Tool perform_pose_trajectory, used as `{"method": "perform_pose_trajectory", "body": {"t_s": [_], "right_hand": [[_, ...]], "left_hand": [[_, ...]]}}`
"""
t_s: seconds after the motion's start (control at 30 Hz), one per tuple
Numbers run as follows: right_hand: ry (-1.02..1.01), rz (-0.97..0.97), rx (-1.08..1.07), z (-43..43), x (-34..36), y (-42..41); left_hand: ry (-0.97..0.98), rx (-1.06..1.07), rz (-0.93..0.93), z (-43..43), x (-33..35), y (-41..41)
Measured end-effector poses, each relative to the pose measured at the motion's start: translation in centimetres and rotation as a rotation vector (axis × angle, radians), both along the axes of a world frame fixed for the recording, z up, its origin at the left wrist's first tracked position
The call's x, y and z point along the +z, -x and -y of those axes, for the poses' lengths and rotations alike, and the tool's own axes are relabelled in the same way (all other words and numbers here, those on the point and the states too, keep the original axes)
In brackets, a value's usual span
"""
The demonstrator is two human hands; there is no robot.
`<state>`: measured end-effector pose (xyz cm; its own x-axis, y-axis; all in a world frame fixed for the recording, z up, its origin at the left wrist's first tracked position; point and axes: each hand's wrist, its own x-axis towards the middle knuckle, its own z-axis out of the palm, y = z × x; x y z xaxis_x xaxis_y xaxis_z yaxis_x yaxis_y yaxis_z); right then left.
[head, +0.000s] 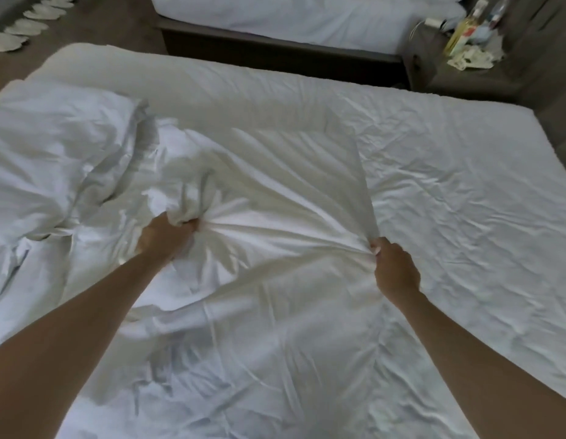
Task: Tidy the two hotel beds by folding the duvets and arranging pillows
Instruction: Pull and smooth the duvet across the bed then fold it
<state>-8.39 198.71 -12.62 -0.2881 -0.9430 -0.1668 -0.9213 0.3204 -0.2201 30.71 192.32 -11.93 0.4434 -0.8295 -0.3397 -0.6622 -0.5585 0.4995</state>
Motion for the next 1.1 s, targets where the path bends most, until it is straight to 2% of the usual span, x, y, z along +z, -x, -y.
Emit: {"method": "perform_pose_trajectory", "body": {"t_s": [0.07, 0.13, 0.27, 0.33, 0.4, 0.47, 0.63, 0.73, 0.8, 0.9, 0.97, 1.03, 1.1], "right_hand": [[-0.053, 0.098, 0.059, -1.3, -0.7, -0.7], [-0.005, 0.167, 0.057, -2.5, -0.9, -1.8], [0.080, 0.151, 0.210, -3.7, -0.8, -3.4], [-0.006, 0.199, 0.299, -3.9, -0.6, -4.0], [-0.210, 0.240, 0.325, -4.3, -0.5, -4.6], [-0.310, 0.246, 0.309, -4.9, -0.3, -5.3], [-0.206, 0.171, 0.320, -6.8, -0.4, -7.0], [-0.082, 0.169, 0.373, -8.9, -0.3, -7.5], [-0.077, 0.212, 0.405, -10.9, -0.2, -8.2], [-0.261, 0.256, 0.434, -14.4, -0.1, -9.6], [-0.442, 0.226, 0.479, -16.6, -0.4, -10.2], [-0.602, 0.133, 0.543, -18.6, -1.0, -10.5], [-0.667, -0.003, 0.596, -20.5, -1.8, -10.6]], "left_hand": [[0.021, 0.027, 0.052, -0.9, -0.8, -1.5], [0.045, 0.003, 0.085, -1.1, -0.9, -1.9], [0.134, -0.072, 0.260, 0.7, 1.1, -2.2], [0.148, -0.046, 0.300, 1.8, 1.6, -3.7], [0.017, -0.018, 0.321, 2.0, 0.7, -5.8], [-0.117, -0.013, 0.302, 1.0, -0.7, -6.8], [-0.050, -0.077, 0.235, -2.9, -2.9, -7.1], [-0.098, -0.100, 0.237, -5.3, -2.5, -7.6], [-0.146, -0.099, 0.171, -7.5, -2.1, -8.1], [-0.205, -0.063, 0.046, -12.2, -2.6, -9.8], [-0.231, -0.092, 0.055, -15.7, -3.3, -10.4], [-0.279, -0.090, 0.132, -19.0, -4.1, -10.7], [-0.319, 0.050, 0.166, -21.6, -4.9, -10.9]]}}
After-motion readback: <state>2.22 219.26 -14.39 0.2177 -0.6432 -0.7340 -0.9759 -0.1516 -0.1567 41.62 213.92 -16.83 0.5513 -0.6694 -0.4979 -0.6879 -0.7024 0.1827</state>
